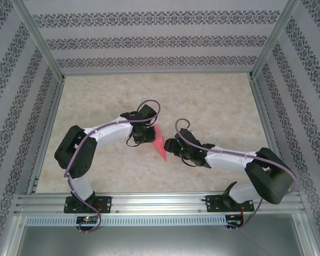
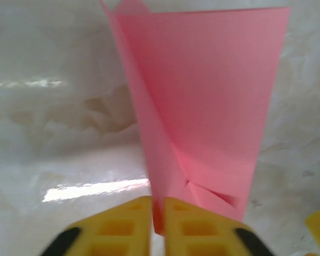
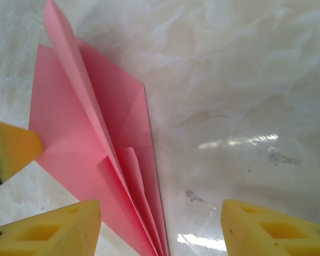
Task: Fold a paper plane with a square sheet of paper (pick it up from the middle)
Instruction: Turn over a paper plane at the center of the table.
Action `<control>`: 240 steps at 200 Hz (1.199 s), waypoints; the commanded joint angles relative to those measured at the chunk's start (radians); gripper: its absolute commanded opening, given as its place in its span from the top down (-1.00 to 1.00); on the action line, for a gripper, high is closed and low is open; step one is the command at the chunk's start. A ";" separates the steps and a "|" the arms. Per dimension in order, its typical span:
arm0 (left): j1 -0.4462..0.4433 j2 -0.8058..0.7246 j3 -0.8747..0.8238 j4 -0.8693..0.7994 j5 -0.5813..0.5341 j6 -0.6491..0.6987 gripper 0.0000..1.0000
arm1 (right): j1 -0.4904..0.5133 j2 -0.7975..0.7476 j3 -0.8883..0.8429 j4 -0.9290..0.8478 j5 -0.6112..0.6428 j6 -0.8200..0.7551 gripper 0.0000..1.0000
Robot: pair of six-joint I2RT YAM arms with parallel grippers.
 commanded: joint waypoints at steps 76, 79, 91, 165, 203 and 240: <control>0.046 -0.064 -0.072 0.061 0.021 0.028 0.88 | -0.022 0.156 0.165 0.064 -0.161 -0.166 -0.20; 0.047 -0.064 -0.072 0.060 0.020 0.030 0.88 | -0.022 0.160 0.170 0.060 -0.160 -0.167 -0.20; 0.048 -0.065 -0.077 0.058 0.018 0.032 0.88 | -0.026 0.175 0.178 0.054 -0.150 -0.168 -0.20; 0.052 -0.058 -0.089 0.067 0.026 0.034 0.87 | -0.062 0.251 0.182 0.155 -0.275 -0.168 -0.22; 0.053 -0.056 -0.085 0.066 0.023 0.035 0.86 | -0.062 0.281 0.180 0.187 -0.302 -0.166 -0.22; 0.054 -0.055 -0.083 0.064 0.024 0.036 0.86 | -0.061 0.270 0.155 0.224 -0.320 -0.162 -0.22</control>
